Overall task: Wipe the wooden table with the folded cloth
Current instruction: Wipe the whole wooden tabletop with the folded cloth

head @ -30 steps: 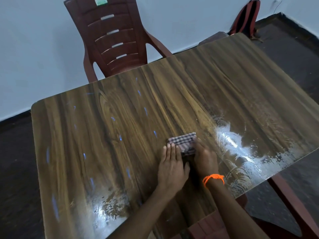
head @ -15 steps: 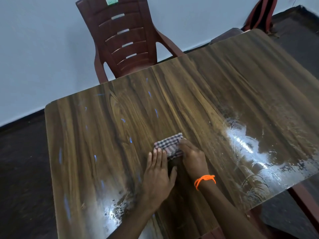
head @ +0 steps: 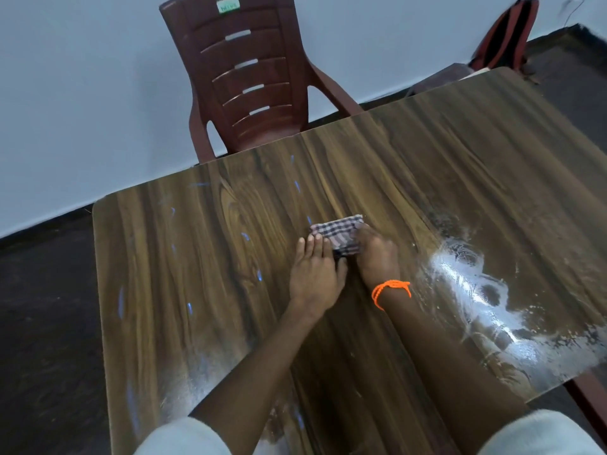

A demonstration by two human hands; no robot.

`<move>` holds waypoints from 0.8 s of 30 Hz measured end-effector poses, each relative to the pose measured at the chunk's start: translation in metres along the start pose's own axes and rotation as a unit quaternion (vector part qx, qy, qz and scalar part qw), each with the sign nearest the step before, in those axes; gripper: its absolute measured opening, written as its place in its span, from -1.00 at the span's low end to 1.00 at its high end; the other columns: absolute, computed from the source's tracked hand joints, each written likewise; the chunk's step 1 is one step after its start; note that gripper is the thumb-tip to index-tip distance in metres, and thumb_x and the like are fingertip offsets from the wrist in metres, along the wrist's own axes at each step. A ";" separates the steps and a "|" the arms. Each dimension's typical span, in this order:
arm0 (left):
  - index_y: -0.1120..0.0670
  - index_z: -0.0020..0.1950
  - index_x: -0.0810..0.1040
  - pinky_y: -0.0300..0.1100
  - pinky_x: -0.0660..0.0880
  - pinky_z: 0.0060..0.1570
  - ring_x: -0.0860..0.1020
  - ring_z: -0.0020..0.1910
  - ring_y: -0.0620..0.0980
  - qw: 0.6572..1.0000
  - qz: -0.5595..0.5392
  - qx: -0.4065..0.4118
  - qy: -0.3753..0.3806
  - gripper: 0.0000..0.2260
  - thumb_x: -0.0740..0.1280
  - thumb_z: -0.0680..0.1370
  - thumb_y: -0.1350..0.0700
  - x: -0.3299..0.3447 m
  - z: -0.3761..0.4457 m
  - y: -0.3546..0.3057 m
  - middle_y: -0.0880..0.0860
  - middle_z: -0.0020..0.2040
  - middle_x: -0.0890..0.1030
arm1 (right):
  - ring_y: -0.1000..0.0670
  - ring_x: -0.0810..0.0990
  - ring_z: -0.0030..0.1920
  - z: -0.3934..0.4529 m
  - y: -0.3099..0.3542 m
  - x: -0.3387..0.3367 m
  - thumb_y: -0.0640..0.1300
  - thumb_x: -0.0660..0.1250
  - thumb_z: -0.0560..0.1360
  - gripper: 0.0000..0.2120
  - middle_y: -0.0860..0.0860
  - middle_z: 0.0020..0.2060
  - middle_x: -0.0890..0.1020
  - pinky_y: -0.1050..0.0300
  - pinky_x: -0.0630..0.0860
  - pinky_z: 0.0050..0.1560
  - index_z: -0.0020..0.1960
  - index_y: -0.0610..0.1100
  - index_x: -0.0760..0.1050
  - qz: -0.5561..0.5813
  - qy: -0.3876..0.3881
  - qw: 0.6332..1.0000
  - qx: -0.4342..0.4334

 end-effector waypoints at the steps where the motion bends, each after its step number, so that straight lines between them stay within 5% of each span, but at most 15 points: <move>1: 0.25 0.58 0.25 0.04 -0.07 0.62 0.17 0.61 0.13 1.000 0.002 -0.003 0.001 -0.40 0.05 0.68 -0.14 -0.001 0.000 0.008 0.25 0.58 0.29 | -0.14 0.63 0.08 0.003 0.007 0.004 -0.35 0.34 0.34 -0.72 -0.06 0.17 0.62 -0.08 0.58 -0.07 0.01 -0.16 0.61 -0.002 0.008 1.000 -0.009; 7: 0.23 0.60 0.22 0.05 -0.08 0.62 0.13 0.63 0.12 1.000 0.008 0.024 0.010 -0.31 -0.10 0.66 -0.22 0.014 -0.047 0.029 0.24 0.59 0.29 | -0.08 0.61 0.15 -0.035 0.021 0.015 -0.40 0.34 0.32 -0.62 -0.06 0.20 0.60 -0.01 0.60 0.03 0.09 -0.13 0.61 0.029 0.012 0.996 -0.080; 12: 0.31 0.58 0.22 0.12 0.02 0.61 0.13 0.62 0.19 0.999 -0.009 0.047 0.010 -0.28 -0.02 0.66 -0.24 0.030 -0.066 -0.004 0.33 0.57 0.26 | 0.05 0.61 0.11 -0.055 -0.019 0.005 -0.38 0.36 0.32 -0.61 0.06 0.19 0.61 0.15 0.55 0.06 0.05 -0.02 0.63 0.043 -0.019 0.999 -0.014; 18: 0.30 0.62 0.08 0.09 -0.15 0.61 0.01 0.65 0.18 0.998 0.000 0.064 0.017 -0.30 0.03 0.68 -0.20 0.019 0.006 -0.022 0.33 0.61 0.14 | -0.09 0.67 0.01 0.000 -0.033 -0.017 -0.39 0.34 0.28 -0.63 -0.02 0.11 0.66 0.02 0.62 -0.03 0.02 -0.10 0.65 0.018 -0.068 0.997 0.042; 24: 0.25 0.63 0.08 0.08 -0.19 0.61 0.02 0.65 0.13 0.998 0.036 0.051 0.000 -0.37 -0.02 0.71 -0.16 0.001 0.051 0.031 0.23 0.64 0.14 | -0.18 0.65 0.02 0.064 0.006 0.000 -0.29 0.28 0.37 -0.73 -0.11 0.04 0.68 -0.07 0.58 -0.02 0.02 -0.14 0.64 0.025 -0.004 1.000 0.003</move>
Point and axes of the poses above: each hand's wrist, its own z-axis towards the middle knuckle, its own x-axis out of the palm, y = z × x, the point moved 8 cm from there along z, towards the middle knuckle
